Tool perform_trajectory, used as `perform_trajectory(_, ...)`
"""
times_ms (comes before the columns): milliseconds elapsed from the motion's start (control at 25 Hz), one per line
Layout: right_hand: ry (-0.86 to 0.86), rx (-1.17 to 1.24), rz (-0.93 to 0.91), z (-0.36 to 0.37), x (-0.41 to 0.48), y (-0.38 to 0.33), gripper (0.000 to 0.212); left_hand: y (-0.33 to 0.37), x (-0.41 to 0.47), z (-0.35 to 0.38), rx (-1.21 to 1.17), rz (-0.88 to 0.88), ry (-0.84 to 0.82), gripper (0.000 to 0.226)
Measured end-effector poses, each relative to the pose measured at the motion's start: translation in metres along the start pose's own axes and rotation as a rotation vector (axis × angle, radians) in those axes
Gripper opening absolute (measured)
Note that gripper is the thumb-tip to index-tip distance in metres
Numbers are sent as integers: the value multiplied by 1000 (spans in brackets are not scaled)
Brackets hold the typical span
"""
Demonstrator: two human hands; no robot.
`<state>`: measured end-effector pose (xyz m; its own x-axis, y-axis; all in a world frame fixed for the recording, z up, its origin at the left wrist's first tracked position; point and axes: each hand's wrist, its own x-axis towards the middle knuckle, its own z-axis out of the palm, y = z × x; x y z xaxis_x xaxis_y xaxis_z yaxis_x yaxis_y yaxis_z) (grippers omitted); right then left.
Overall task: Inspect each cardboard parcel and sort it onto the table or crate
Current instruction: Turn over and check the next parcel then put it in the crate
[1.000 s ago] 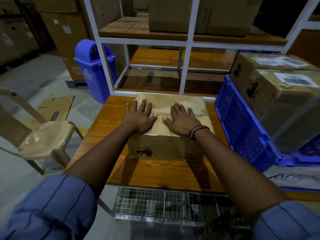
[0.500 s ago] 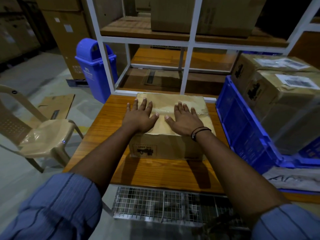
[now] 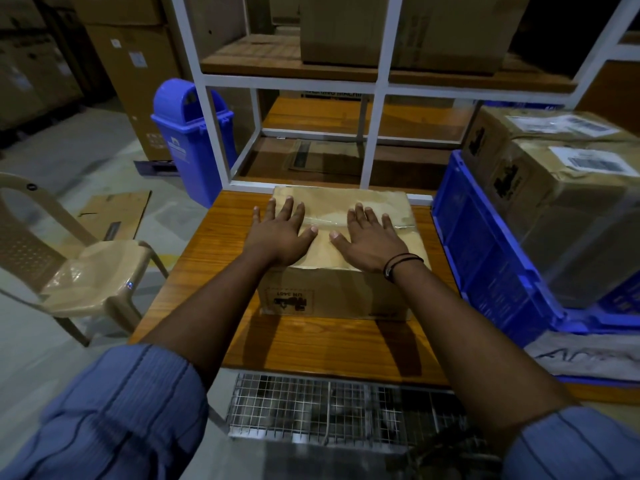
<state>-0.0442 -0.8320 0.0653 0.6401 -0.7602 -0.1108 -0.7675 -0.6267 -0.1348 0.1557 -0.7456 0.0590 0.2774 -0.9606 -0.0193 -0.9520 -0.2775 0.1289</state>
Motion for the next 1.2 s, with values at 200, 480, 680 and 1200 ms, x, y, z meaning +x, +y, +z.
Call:
perform_trajectory(200, 13, -10, -53, 1, -1, 1, 79, 0, 1, 1, 10, 5, -1, 78)
perform_trajectory(480, 72, 11, 46, 4, -4, 1, 82, 2, -1, -1, 5, 1, -2, 78)
perform_trajectory(680, 7, 0, 56, 1, -3, 2, 87, 2, -2, -2, -1, -3, -16, 77)
perform_trajectory(1200, 110, 8, 268, 1, -11, 7, 91, 2, -3, -3, -17, 3, 2, 77)
